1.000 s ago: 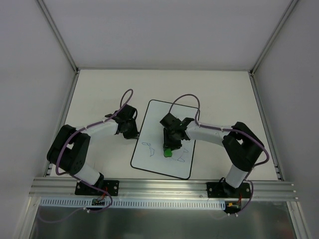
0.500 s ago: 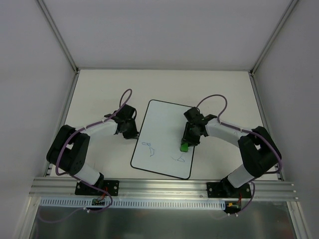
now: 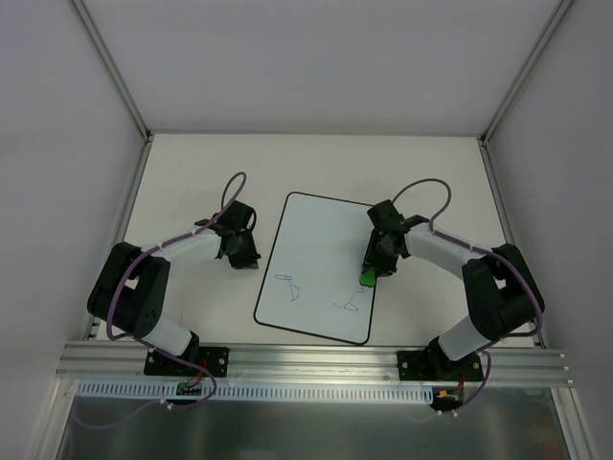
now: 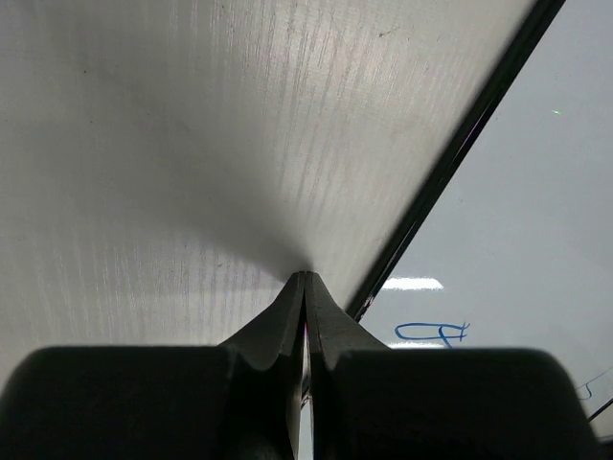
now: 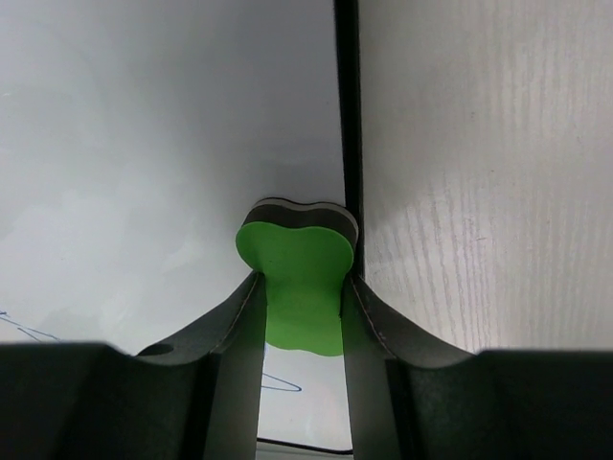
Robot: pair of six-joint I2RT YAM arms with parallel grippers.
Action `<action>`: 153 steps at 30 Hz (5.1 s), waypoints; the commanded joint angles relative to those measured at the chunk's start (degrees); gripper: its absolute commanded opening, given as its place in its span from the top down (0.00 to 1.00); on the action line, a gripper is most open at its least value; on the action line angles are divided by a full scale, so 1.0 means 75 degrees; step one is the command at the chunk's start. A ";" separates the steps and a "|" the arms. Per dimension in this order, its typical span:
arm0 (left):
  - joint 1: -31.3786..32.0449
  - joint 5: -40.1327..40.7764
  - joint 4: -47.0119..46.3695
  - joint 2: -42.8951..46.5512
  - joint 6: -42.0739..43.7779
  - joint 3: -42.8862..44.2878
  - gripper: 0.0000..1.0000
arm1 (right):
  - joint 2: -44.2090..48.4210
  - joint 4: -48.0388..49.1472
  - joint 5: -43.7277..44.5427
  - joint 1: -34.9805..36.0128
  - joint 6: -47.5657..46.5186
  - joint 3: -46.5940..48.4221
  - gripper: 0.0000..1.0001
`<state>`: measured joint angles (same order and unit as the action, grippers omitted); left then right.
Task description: Erase the whiteboard
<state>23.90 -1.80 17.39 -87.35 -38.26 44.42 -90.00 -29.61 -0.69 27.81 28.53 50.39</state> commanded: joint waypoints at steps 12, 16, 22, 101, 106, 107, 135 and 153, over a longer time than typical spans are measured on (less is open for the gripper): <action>0.0118 -0.0404 0.0400 0.1029 -0.0043 -0.0298 1.00 | -0.0035 -0.0283 -0.0119 0.1905 0.0180 -0.0895 1.00; 0.0631 -0.0381 0.0389 0.1159 -0.0113 -0.0509 0.92 | -0.0082 -0.0248 0.0010 0.2115 0.0262 -0.0766 1.00; 0.1172 -0.0135 0.0400 0.0808 -0.0394 -0.0614 0.76 | -0.0247 -0.0119 0.0033 0.2116 0.0215 -0.0824 1.00; 0.1536 0.1107 0.1010 -0.0049 -0.0359 -0.0697 1.00 | -0.1218 -0.1197 -0.0424 0.4002 0.0226 0.0428 1.00; 0.1524 0.1096 0.1010 -0.0060 -0.0360 -0.0708 1.00 | -0.1115 -0.1197 0.0033 0.3980 0.0297 0.0408 0.99; 0.1524 0.1084 0.1010 -0.0060 -0.0348 -0.0708 1.00 | -0.1033 -0.1197 0.0045 0.3886 0.0297 0.0290 1.00; 0.1407 0.0826 0.0975 0.0127 -0.0301 -0.0662 1.00 | -0.1276 -0.0600 -0.0105 0.2852 0.0015 0.0990 1.00; 0.1407 0.0967 0.0986 0.0256 -0.0360 -0.0673 1.00 | 0.0231 -0.0599 0.0689 0.2176 0.0215 -0.1092 1.00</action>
<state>34.79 2.39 21.50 -83.35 -40.21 42.11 -91.18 -26.30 -3.27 47.68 30.28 50.50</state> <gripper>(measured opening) 0.019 0.356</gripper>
